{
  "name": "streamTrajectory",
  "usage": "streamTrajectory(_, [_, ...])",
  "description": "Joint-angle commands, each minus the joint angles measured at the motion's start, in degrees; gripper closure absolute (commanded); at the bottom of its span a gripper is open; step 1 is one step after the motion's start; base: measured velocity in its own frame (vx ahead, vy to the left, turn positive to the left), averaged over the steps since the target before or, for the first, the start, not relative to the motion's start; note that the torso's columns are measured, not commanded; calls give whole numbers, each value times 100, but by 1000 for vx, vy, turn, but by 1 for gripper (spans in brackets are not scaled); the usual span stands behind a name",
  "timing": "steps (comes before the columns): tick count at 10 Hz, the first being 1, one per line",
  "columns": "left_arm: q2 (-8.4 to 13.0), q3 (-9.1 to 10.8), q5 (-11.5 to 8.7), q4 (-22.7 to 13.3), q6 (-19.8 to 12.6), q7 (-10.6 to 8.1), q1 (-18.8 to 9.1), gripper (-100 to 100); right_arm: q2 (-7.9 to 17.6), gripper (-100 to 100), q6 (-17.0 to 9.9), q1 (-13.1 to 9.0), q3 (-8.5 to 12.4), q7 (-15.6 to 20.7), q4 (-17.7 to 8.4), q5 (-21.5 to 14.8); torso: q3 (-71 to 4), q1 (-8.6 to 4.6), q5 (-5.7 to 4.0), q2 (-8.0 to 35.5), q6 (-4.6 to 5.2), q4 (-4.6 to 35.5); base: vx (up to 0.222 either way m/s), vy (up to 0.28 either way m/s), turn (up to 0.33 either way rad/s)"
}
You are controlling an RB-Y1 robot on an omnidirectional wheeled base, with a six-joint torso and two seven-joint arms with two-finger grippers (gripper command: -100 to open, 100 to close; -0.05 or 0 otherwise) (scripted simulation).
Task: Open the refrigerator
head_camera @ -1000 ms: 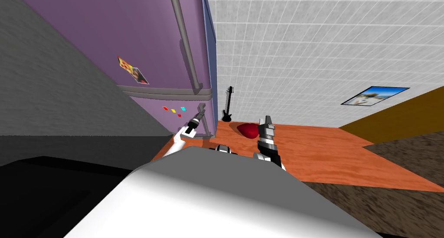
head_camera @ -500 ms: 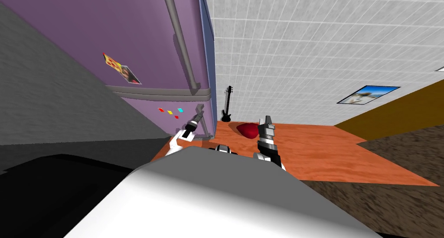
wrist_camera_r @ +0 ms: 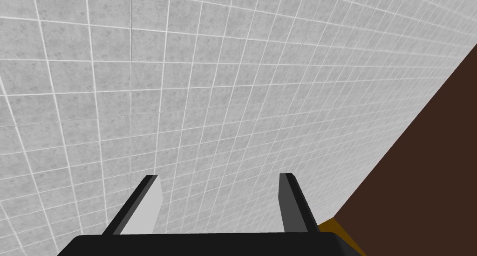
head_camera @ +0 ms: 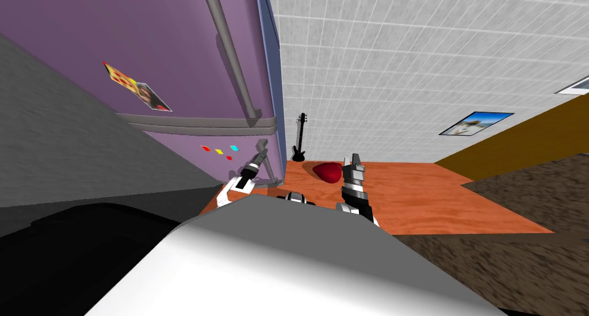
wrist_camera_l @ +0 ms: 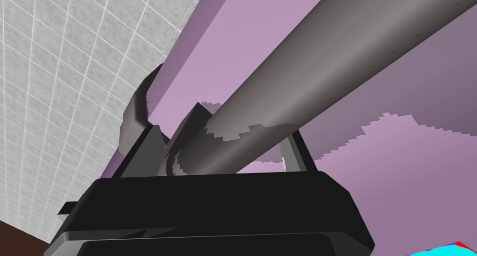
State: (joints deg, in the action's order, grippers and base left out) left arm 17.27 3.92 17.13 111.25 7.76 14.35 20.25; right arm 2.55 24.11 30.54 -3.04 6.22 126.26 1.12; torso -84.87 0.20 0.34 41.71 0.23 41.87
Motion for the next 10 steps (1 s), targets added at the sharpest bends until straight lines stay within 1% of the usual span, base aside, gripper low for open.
streamTrajectory(1, [-90,22,3,406,-9,31,448,100,0,0,0,1,0,0,0,0,5,-7,-9,10,-5,15,52,22,-17])
streamTrajectory(2, [-90,22,3,406,-9,31,595,100,0,0,0,1,0,0,0,0,20,-7,-11,33,-21,19,29,1,14])
streamTrajectory(3, [-90,22,3,406,-9,31,663,100,-1,0,0,0,0,0,0,0,29,-1,-3,43,-24,10,4,-8,13])
streamTrajectory(4, [-216,140,19,795,-71,103,848,100,-1,0,0,0,0,0,0,0,27,4,3,40,-22,3,37,10,-202])
streamTrajectory(5, [-216,140,19,955,-71,103,1015,100,0,0,0,0,0,0,0,0,13,4,-17,28,-17,26,64,41,-105])
streamTrajectory(6, [-216,140,19,1113,-71,103,1173,100,0,0,0,1,0,0,0,0,15,0,-31,39,-33,43,55,21,0])
streamTrajectory(7, [-216,140,19,1113,-71,103,1329,100,0,0,0,1,0,0,0,0,29,-2,-35,63,-47,52,35,0,14])
streamTrajectory(8, [-341,257,36,1410,-133,175,1498,100,-1,0,0,0,0,0,0,0,43,8,-24,77,-50,45,65,14,-152])
streamTrajectory(9, [-341,257,36,1545,-133,175,1688,100,0,0,0,0,0,0,0,0,34,15,-30,68,-40,54,73,27,-125])
streamTrajectory(10, [-341,257,36,1696,-133,175,1867,100,0,0,0,1,0,0,0,0,32,17,-38,72,-52,64,40,17,-6])
